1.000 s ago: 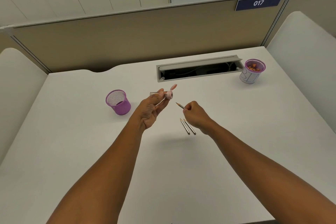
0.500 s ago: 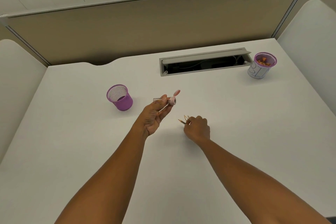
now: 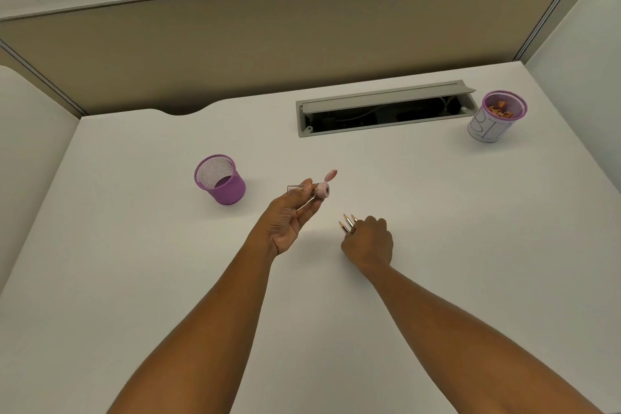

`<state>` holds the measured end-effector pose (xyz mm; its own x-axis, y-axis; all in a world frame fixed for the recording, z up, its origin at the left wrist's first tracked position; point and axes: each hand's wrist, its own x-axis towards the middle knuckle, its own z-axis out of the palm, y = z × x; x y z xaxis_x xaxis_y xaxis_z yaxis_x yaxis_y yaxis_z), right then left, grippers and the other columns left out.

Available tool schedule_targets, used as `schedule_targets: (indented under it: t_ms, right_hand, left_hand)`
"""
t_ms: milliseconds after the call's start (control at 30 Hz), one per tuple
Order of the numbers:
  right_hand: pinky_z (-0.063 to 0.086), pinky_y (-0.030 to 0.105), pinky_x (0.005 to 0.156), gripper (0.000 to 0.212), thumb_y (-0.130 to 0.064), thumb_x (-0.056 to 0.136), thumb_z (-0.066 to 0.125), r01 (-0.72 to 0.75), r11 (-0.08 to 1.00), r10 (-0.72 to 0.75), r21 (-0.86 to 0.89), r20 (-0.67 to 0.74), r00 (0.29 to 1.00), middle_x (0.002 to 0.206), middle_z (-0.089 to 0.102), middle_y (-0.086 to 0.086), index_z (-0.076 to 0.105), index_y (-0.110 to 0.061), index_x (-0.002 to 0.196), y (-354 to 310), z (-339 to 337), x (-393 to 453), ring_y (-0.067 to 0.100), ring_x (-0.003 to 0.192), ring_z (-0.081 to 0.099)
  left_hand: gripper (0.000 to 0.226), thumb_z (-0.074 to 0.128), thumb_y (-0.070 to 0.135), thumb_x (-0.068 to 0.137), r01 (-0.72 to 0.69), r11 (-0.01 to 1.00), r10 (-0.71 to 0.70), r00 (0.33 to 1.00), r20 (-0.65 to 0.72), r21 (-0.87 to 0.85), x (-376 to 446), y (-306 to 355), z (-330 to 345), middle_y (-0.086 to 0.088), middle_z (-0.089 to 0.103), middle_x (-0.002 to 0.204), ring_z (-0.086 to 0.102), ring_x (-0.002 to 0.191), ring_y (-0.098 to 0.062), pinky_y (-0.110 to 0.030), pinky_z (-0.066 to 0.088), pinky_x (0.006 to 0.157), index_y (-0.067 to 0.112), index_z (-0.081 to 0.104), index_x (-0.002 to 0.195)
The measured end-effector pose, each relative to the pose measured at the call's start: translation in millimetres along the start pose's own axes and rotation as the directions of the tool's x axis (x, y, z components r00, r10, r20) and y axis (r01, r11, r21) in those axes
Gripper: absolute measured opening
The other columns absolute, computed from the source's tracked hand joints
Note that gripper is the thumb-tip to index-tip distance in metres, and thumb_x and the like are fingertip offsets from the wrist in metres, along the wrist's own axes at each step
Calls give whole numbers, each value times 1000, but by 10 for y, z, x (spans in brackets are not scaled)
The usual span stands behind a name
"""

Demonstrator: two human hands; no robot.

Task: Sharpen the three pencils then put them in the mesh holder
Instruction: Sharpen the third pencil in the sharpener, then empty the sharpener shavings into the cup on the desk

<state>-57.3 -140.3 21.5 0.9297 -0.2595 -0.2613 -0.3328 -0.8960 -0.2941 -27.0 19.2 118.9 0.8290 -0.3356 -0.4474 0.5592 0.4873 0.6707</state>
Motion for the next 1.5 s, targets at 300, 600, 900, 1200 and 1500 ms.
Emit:
schedule_targets:
  t_ms: [300,600,900,1200,1500]
  right_hand:
    - [46,32,72,23,-33,87,52,-22,977,40,211,-82,996,96,59,0,65,-16,92,55,-25,66,22,98,53]
    - [47,27,77,11,-31,88,58,12,721,63,693,-82,995,91,64,-8,65,-22,88,114,-483,233,11,85,60]
    - [43,17,77,22,-29,94,56,161,479,-164,863,-92,982,114,63,-9,63,-22,113,39,-1038,196,3,98,57]
    - [47,18,79,26,-36,90,63,324,488,-262,811,-218,940,119,58,-8,56,-34,116,37,-1376,280,10,105,56]
    - [43,12,75,33,-31,92,62,336,512,-181,791,-283,942,113,60,-7,57,-23,123,239,-1487,463,7,99,56]
  left_hand:
    - [35,56,9,95,7,1000,-6,1000,-30,28,33,-5,38,-5,76,95,71,103,-12,-22,55,91,13,79,70]
    - [23,60,9,95,-35,999,31,996,-88,-38,201,-61,139,-15,69,119,68,110,-23,-30,51,99,0,67,114]
    - [24,59,20,96,-96,994,92,992,-88,-43,325,-65,517,-12,72,118,69,109,-25,-33,52,98,5,69,112]
    - [24,62,37,93,-81,992,85,996,-41,97,450,-73,891,-3,75,105,68,97,-14,-33,49,98,21,79,99]
    - [33,64,43,90,-49,963,57,998,-25,267,684,-124,1136,-6,68,119,62,115,-23,-35,54,87,21,72,113]
